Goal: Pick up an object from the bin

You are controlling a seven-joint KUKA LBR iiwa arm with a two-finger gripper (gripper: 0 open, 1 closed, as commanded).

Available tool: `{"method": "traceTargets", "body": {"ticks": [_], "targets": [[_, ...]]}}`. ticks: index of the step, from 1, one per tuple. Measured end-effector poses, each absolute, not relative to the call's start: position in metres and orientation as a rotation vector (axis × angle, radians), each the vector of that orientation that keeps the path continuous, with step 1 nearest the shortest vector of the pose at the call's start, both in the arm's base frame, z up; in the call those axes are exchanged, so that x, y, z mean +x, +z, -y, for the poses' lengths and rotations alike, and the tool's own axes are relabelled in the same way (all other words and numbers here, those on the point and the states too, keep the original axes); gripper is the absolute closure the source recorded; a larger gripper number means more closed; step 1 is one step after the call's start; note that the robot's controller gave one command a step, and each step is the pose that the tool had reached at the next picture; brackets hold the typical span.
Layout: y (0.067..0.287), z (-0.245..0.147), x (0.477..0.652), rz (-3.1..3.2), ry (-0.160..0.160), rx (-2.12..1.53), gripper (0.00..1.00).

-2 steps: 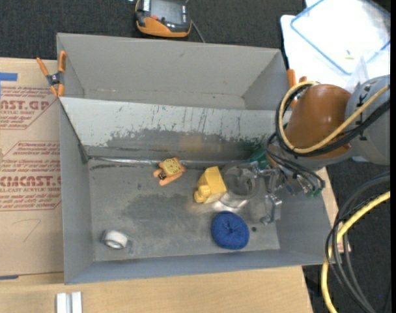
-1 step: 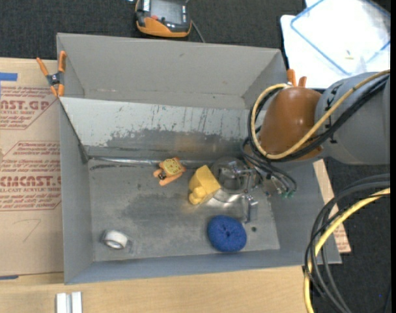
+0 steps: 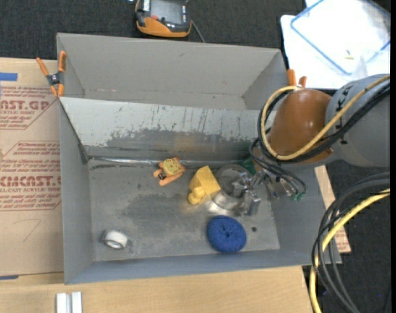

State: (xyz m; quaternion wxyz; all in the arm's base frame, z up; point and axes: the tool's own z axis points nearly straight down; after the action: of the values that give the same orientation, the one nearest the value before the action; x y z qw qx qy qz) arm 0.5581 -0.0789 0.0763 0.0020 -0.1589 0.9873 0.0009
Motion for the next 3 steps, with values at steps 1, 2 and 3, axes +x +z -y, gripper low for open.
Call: {"method": "traceTargets", "body": {"ticks": [1, 2, 3], "targets": [[0.0763, 0.0788, 0.5581, -3.098, 0.003, -0.499, 1.00], [0.0709, 0.0802, 0.5609, -3.102, 0.006, -0.480, 1.00], [0.0733, 0.0874, 0.5548, -3.098, 0.005, -0.487, 1.00]]}}
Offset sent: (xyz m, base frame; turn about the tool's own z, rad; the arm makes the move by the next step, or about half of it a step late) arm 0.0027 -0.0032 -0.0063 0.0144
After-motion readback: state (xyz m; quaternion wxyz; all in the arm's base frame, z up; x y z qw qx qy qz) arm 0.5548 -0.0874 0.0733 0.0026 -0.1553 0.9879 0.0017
